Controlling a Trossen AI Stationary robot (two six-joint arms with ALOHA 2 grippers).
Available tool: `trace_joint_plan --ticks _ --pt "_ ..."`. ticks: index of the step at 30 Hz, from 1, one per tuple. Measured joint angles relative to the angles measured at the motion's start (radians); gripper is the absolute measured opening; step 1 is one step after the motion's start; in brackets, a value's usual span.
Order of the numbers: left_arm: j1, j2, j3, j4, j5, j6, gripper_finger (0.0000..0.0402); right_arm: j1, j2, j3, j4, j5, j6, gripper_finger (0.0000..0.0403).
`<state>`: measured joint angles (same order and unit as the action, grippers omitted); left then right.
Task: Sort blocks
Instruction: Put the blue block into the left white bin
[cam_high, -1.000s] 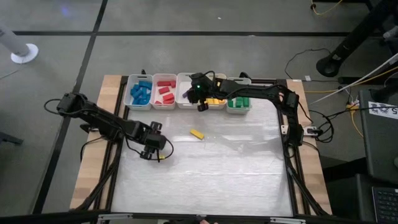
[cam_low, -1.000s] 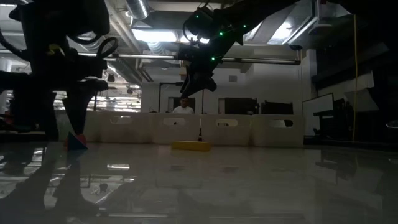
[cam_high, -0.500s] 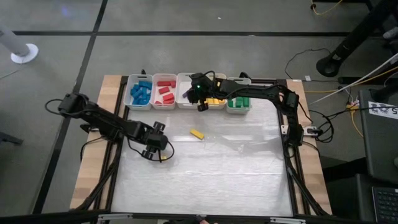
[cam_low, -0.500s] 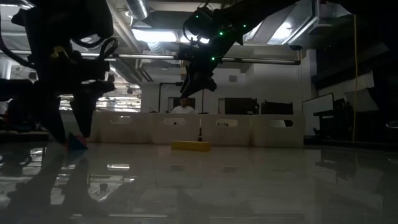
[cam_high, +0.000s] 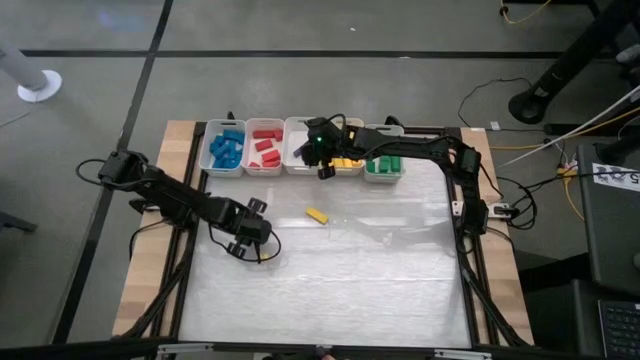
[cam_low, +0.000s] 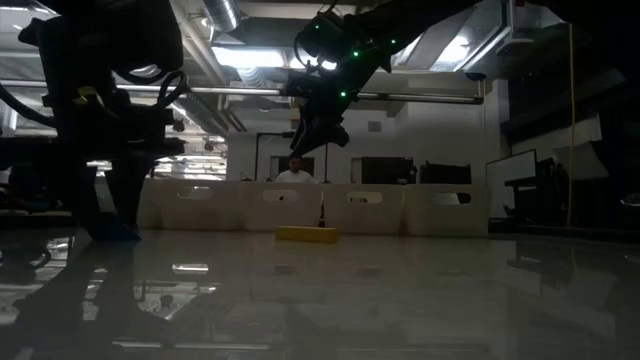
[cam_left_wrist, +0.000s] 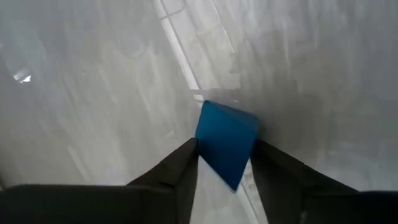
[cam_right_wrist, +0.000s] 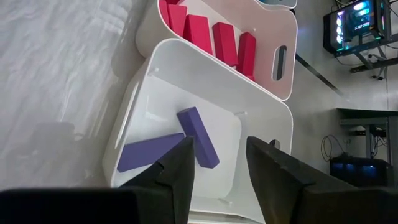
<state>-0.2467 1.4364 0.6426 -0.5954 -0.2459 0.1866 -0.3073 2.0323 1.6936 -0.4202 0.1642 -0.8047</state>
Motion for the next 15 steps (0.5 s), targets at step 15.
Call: trace_joint_plan --ticks 15 --pt "0.001 0.001 0.0 0.036 -0.021 -0.149 0.0055 -0.001 -0.001 0.117 -0.164 0.184 0.046 0.0147"
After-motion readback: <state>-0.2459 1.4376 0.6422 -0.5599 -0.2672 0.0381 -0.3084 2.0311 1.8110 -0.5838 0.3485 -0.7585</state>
